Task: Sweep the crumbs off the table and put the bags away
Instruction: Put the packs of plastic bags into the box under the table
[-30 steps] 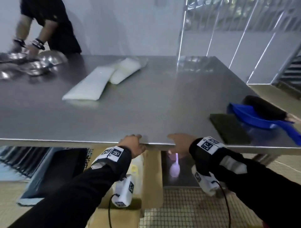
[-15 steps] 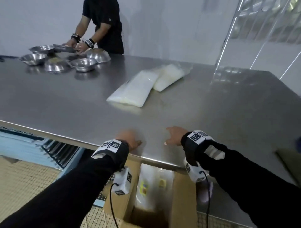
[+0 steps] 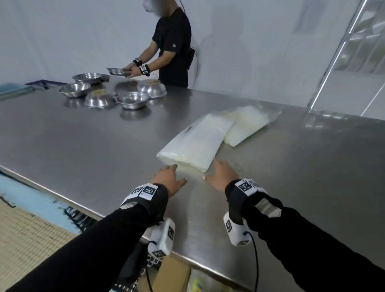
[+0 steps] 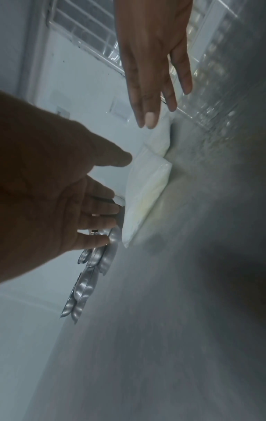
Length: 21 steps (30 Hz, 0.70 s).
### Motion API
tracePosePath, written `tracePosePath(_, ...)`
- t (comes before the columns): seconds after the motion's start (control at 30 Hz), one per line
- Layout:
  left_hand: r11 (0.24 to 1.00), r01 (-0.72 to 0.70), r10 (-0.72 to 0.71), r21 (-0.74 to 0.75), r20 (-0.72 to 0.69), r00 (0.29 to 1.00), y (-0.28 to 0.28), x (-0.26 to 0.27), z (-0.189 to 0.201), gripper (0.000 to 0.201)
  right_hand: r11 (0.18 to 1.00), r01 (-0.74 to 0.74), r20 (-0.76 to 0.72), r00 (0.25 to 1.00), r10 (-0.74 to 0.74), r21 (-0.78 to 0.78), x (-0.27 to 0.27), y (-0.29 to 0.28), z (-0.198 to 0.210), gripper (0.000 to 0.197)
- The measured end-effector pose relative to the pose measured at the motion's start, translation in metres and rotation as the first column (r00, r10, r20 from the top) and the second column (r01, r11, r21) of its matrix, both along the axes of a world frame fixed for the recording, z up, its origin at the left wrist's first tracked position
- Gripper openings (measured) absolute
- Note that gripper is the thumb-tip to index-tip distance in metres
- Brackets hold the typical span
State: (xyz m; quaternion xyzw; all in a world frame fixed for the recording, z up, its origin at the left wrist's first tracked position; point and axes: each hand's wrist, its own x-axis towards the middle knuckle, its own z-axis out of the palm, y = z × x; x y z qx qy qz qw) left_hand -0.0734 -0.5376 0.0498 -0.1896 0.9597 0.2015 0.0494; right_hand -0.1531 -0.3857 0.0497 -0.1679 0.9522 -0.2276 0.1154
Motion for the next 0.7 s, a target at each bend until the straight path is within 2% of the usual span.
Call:
tracePosePath(0.1,1.0,0.014,-0.014,-0.002,-0.055,0.998,-0.022,-0.033,0.001,0.067,0.971,0.117,0.034,0.993,-0.112,-0.21,-0.031,-0.023,-0.003,0.078)
tracePosePath(0.27,0.998,0.039,-0.041,-0.042,-0.043,0.998,-0.069,-0.101,-0.006,0.066,0.806,0.384,0.265,0.919,-0.29,-0.45,-0.087,-0.058,-0.017,0.086)
tracePosePath(0.37,0.997,0.038,-0.038,-0.062,0.002,0.999,-0.091,-0.134,-0.019,0.07,0.692,0.503,0.337,0.864,-0.375,-0.519,-0.116,-0.073,-0.039,0.088)
tracePosePath(0.53,1.0,0.014,-0.014,0.005,0.045,0.999,-0.116,-0.172,-0.044,0.083,0.549,0.614,0.374,0.786,-0.493,-0.568,-0.147,-0.082,-0.056,0.077)
tracePosePath(0.63,0.997,0.025,-0.03,0.073,0.071,0.997,-0.118,-0.184,-0.057,0.086,0.458,0.667,0.483,0.744,-0.463,-0.588,-0.157,-0.079,-0.061,0.067)
tracePosePath(0.7,0.989,0.016,-0.029,0.146,0.086,0.996,-0.117,-0.19,-0.065,0.088,0.395,0.702,0.581,0.712,-0.394,-0.593,-0.166,-0.077,-0.067,0.075)
